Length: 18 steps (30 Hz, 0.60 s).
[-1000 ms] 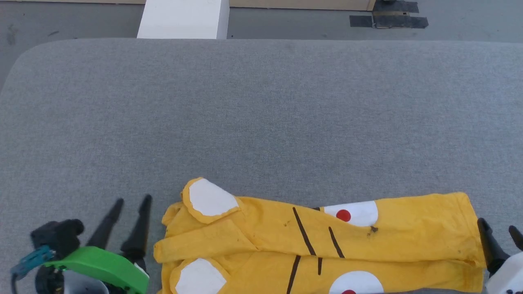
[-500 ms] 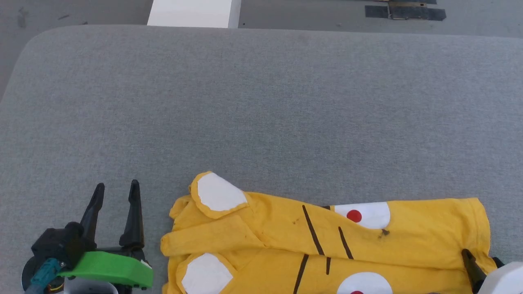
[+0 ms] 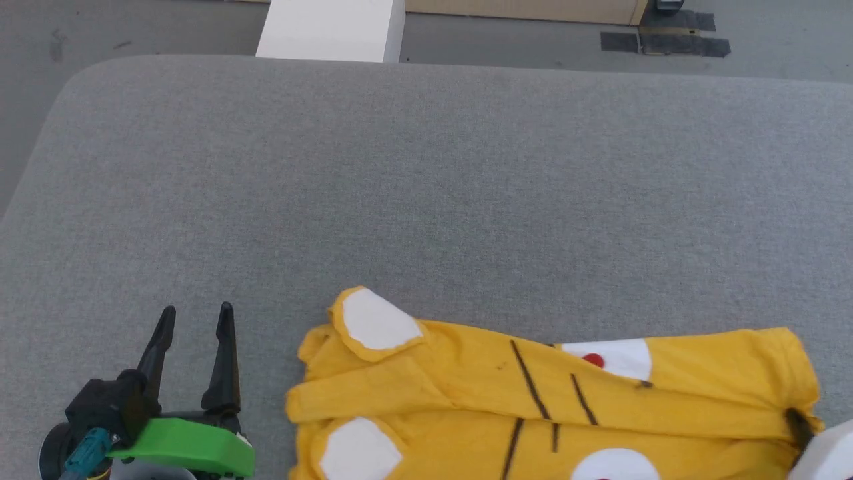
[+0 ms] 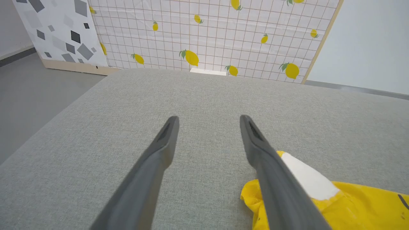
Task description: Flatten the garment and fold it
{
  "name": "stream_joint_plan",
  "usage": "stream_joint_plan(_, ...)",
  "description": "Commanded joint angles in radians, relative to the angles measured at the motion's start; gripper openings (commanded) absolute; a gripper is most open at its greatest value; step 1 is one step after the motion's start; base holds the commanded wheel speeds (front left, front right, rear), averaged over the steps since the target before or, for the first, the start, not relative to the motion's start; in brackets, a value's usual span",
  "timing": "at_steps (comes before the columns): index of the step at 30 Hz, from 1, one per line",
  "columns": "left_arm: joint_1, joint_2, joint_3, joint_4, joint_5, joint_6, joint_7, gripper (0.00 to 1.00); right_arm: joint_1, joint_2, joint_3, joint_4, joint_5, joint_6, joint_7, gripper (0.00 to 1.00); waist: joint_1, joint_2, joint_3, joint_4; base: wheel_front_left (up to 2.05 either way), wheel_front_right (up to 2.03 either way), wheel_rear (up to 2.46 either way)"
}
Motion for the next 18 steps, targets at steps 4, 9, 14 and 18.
stream_joint_plan(4,0.016,0.000,-0.011,-0.002,0.015,0.012,0.001,1.00,-0.024,-0.037,-0.128,-0.018,-0.064,-0.002,-0.038,0.00,0.0001,0.0000,-0.024,0.001,0.00,0.00,0.00)
stream_joint_plan(9,0.020,-0.004,-0.025,-0.001,0.016,0.013,0.010,1.00,-0.009,-0.070,-0.206,-0.062,-0.079,-0.002,-0.029,0.00,0.0001,0.0000,-0.040,0.007,0.00,0.00,0.00)
stream_joint_plan(14,0.028,-0.017,-0.040,0.009,0.007,0.006,0.011,1.00,0.030,-0.061,-0.079,-0.157,-0.017,-0.002,0.054,0.00,0.0001,0.0000,-0.053,0.004,0.00,0.00,0.00)
stream_joint_plan(18,0.025,-0.024,-0.048,0.017,0.004,0.002,0.011,1.00,0.059,-0.042,0.082,-0.257,0.062,-0.002,0.158,0.00,0.0001,0.0000,-0.060,0.003,0.00,0.00,0.00)
